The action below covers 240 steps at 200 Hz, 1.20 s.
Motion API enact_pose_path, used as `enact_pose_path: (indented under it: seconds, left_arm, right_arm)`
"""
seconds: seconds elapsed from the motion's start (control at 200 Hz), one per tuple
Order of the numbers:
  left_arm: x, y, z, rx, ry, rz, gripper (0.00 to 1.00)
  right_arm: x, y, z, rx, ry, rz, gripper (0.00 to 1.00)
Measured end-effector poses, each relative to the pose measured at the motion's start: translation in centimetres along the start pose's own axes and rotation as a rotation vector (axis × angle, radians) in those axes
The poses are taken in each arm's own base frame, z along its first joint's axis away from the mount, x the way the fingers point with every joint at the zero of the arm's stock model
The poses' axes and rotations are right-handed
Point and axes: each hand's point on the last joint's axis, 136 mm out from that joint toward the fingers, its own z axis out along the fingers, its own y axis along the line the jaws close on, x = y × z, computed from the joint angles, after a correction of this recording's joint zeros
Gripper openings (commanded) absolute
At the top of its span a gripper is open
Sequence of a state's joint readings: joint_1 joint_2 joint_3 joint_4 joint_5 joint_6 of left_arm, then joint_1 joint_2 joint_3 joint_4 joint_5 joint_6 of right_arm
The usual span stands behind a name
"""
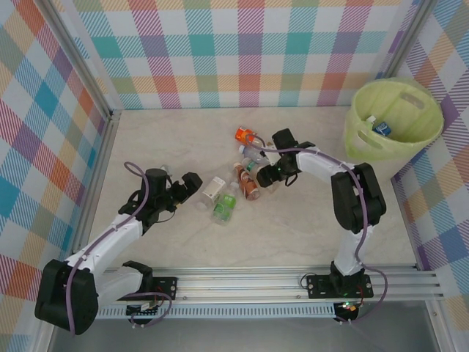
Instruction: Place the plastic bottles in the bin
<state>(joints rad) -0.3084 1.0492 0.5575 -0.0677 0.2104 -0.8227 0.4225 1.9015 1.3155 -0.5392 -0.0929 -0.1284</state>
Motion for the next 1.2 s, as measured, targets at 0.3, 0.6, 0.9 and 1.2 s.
enact_pose_path:
  seconds: [0.3, 0.6, 0.9, 1.2]
  left_arm:
    - [-1.1, -0.5, 0.1, 0.018, -0.048, -0.028, 1.00]
    - [-1.4, 0.1, 1.3, -0.002, -0.057, -0.060, 1.00]
    - [-0.6, 1.3, 2.6, -0.042, -0.016, -0.078, 1.00]
    - [-0.4, 1.4, 3.2, -0.043, -0.003, -0.087, 1.00]
  right_arm:
    - [0.5, 0.4, 1.5, 0.011, 0.027, -0.037, 0.66]
    - [1.3, 0.6, -2.8, 0.063, -0.058, -0.083, 0.55]
    - [1.1, 2.6, -8.5, -0.008, -0.247, -0.138, 0.52]
    - [-1.3, 0.8, -17.1, -0.053, -0.554, -0.061, 0.47]
